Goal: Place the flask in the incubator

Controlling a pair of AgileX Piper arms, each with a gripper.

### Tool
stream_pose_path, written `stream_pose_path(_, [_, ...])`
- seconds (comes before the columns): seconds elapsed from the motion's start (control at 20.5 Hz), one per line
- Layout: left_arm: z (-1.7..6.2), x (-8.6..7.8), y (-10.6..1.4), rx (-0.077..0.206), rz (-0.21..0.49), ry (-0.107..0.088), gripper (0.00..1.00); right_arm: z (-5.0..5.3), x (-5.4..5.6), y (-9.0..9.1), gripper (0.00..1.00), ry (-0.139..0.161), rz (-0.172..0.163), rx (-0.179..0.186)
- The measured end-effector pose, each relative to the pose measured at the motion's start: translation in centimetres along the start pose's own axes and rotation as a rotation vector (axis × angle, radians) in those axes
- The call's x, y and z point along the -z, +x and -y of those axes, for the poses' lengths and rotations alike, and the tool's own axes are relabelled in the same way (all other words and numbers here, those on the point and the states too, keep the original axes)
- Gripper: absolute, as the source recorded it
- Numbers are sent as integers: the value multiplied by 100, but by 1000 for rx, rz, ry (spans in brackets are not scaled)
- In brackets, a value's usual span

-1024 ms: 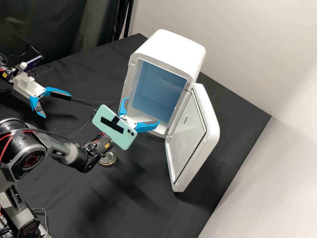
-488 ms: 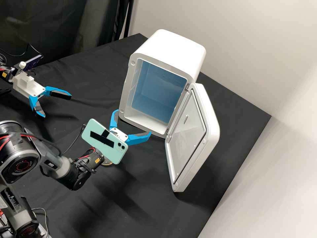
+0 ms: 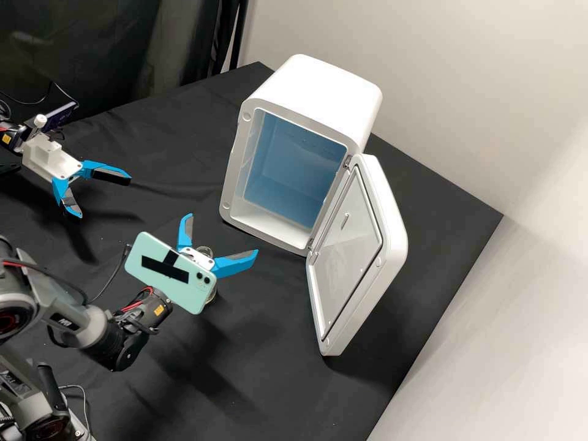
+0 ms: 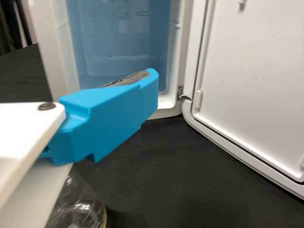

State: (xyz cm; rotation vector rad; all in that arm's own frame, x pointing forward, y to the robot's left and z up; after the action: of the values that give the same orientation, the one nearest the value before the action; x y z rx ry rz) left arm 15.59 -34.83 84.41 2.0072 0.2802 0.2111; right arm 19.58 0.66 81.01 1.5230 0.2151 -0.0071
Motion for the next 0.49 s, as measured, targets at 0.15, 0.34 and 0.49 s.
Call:
stream_pose_path(0.15, [-20,-9,-8,-11,2,8,100,59,30,-107,100,-22,-21,40])
stream_pose_path(0.34, [-19,-11,-11,-11,2,8,100,113,26,-199,100,-33,-23,72])
stream_pose_path(0.49, [-33,-14,-26,-21,0,5,100,104,2,-222,100,-30,-18,81])
